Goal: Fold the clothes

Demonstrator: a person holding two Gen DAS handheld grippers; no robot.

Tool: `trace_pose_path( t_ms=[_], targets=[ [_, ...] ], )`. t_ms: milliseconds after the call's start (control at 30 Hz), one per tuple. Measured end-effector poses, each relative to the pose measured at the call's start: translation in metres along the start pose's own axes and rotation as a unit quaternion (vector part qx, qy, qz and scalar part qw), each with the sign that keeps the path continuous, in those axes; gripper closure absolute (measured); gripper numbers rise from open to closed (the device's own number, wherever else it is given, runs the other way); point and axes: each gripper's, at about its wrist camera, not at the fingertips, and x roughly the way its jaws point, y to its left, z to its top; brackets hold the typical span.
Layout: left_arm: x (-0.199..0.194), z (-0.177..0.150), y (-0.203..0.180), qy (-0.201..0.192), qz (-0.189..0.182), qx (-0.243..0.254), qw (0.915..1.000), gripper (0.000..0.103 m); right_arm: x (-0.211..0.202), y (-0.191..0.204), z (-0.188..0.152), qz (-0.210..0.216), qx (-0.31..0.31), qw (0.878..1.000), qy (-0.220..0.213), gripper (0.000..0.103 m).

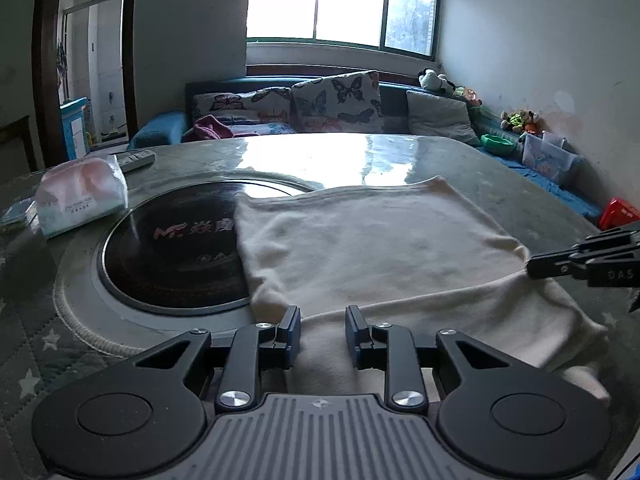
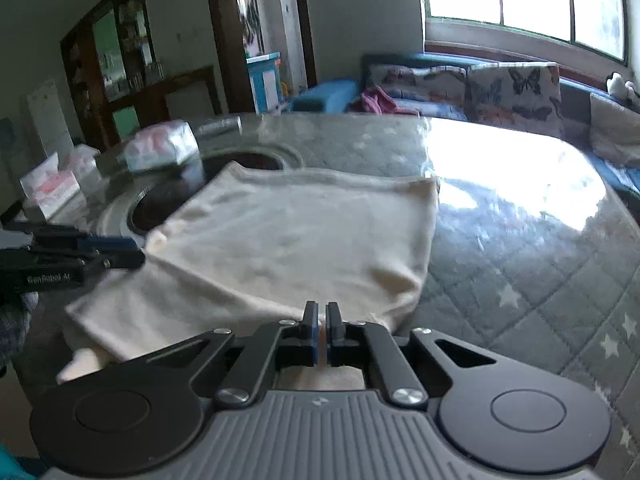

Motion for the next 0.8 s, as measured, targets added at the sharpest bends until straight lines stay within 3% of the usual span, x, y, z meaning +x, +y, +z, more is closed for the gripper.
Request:
trace_pose_path(
  t_ms=[200, 400, 533, 800],
  targets=[
    [-0.008, 0.003, 0.002, -0.011, -0.005, -0.008, 0.9999, 0.077, -0.019, 0.003, 0.004, 0.016, -0.016, 0.999, -0.023, 0.095],
    [-0.004, -0.002, 0.0, -0.004, -0.002, 0.004, 1.0, 0.075, -0.004, 0.019, -0.001, 0.05, -0.045, 0.998, 0.0, 0.094],
    [-0.011, -0.001, 0.001, -0.01, -0.001, 0.009, 0.9999, 0.077, -0.001, 0.021, -0.006, 0.046, -0.055, 0.997, 0.017, 0.093],
    [-0.032, -0.009, -0.03, -0.014, -0.065, 0.044, 0.9968, 0.077, -0.03, 0.036, -0.011, 0.063, -0.094, 0.993, 0.026, 0.093]
  ],
)
